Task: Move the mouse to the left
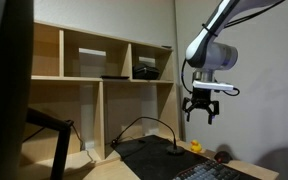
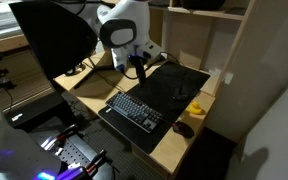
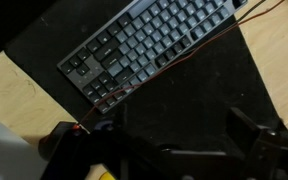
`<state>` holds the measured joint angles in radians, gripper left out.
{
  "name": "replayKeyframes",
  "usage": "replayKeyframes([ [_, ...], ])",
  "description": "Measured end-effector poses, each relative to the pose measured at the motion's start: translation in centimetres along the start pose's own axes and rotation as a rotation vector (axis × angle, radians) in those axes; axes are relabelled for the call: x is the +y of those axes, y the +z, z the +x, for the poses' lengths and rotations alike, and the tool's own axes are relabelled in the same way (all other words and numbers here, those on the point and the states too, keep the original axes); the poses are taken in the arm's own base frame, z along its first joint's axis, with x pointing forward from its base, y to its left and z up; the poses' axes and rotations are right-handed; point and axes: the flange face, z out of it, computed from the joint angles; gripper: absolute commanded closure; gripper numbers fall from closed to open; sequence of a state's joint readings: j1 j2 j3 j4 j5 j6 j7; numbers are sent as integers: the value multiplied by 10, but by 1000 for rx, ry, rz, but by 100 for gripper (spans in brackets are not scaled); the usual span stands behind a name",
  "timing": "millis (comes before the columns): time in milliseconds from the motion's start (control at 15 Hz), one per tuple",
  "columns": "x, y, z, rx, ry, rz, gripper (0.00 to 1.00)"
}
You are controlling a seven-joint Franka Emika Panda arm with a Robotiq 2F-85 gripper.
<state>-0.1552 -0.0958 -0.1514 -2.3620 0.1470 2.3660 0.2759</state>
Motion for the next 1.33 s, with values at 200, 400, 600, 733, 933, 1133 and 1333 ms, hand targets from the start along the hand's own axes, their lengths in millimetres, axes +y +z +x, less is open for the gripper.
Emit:
replayKeyframes([
  [200, -11, -1, -5, 1, -19, 2, 0],
  [400, -10, 4, -3, 6, 22, -24, 0],
  [600, 30, 25, 22, 61, 172, -88, 0],
  [733, 74, 39, 46, 113, 273, -123, 0],
  [933, 133, 57, 79, 167, 437, -185, 0],
  [1133, 144, 66, 93, 178, 500, -211, 0],
  [1333, 141, 66, 94, 182, 508, -209, 0],
])
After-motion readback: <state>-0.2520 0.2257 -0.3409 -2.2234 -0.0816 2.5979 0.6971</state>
